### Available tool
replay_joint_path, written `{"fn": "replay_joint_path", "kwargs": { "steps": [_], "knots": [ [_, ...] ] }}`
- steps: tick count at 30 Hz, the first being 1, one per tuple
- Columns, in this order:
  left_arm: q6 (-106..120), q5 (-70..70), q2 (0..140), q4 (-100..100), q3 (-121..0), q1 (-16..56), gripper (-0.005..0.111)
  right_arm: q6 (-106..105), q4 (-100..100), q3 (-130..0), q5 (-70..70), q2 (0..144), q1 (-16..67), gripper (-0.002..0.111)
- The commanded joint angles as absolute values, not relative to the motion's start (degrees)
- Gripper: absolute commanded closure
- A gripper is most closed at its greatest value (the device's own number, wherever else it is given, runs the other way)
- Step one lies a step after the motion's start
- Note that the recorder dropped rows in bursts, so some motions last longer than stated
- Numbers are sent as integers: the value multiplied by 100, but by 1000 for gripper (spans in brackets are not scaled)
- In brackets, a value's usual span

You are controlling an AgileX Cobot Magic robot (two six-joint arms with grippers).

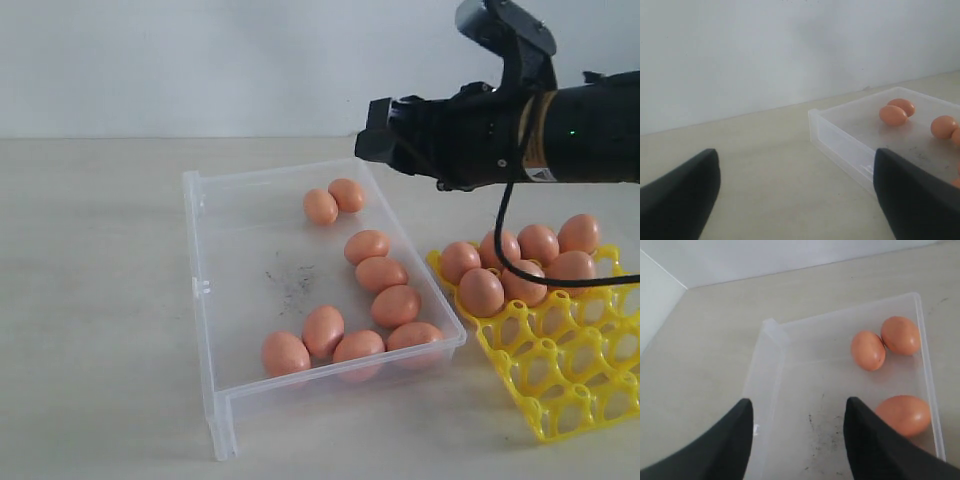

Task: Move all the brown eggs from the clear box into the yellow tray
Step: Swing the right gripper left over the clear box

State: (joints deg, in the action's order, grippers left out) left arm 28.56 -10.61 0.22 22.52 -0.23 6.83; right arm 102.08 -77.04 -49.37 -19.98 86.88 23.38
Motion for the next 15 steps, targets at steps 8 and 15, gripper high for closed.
{"fn": "replay_joint_path", "kwargs": {
  "steps": [8,15],
  "knots": [
    [2811,-1018,0,2290,0,720,29,11229,-9995,-6277,-2149,9822,2343,46],
    [2811,-1018,0,2290,0,720,29,10659,-9995,-7255,-2318,11052,2394,39]
  ]
}}
